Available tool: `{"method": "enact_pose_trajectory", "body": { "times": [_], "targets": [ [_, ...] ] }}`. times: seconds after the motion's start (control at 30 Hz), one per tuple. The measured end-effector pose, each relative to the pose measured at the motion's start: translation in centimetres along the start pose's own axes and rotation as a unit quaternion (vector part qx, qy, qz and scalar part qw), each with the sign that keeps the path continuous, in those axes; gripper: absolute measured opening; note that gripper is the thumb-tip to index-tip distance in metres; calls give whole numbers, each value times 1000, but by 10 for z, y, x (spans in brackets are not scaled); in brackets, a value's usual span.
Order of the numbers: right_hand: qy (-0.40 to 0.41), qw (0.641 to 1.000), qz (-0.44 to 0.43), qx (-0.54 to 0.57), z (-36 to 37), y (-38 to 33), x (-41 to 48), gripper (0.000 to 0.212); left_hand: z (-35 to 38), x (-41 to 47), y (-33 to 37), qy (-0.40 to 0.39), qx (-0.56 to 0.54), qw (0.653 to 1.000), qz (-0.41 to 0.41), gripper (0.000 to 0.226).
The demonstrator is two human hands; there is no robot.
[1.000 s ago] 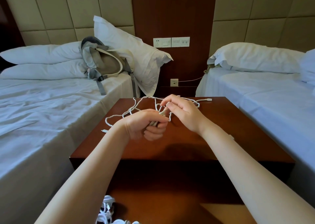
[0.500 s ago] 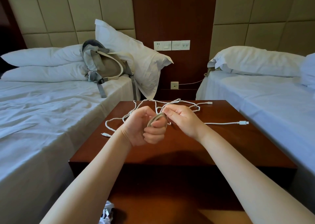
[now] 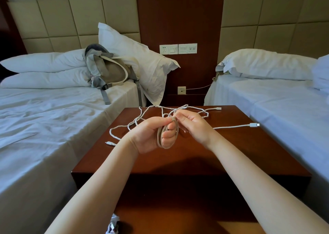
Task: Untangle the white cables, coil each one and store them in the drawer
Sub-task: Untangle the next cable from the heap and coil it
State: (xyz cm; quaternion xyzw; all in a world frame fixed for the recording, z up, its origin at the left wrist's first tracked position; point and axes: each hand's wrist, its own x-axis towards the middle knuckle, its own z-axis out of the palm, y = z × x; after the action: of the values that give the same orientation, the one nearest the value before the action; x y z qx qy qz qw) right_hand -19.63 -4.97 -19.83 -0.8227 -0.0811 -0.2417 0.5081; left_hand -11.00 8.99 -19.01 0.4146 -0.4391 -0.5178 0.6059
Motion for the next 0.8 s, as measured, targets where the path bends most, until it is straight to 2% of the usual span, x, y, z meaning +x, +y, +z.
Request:
{"method": "enact_pose_trajectory", "body": {
  "times": [0.1, 0.17, 0.23, 0.33, 0.5, 0.63, 0.8],
  "targets": [
    [21, 1000, 6, -22, 0, 4, 1, 32, 5, 4, 0, 66, 29, 997, 7, 36],
    [27, 999, 3, -32, 0, 4, 0, 31, 7, 8, 0, 142, 35, 989, -4, 50],
    [33, 997, -1, -66, 2, 2, -1, 33, 8, 12, -1, 252, 57, 966, -2, 62],
    [36, 995, -3, -92, 8, 3, -4, 33, 4, 15, -5, 366, 144, 919, 18, 56],
    [11, 987, -4, -157, 14, 6, -5, 33, 1, 17, -9, 388, 154, 909, 10, 41],
    [34, 971, -33, -235, 15, 8, -5, 35, 6, 21, -9, 412, 123, 903, 12, 40],
    [90, 969, -33, -227, 13, 9, -3, 35, 7, 21, -6, 431, 135, 888, 82, 38]
  ]
}}
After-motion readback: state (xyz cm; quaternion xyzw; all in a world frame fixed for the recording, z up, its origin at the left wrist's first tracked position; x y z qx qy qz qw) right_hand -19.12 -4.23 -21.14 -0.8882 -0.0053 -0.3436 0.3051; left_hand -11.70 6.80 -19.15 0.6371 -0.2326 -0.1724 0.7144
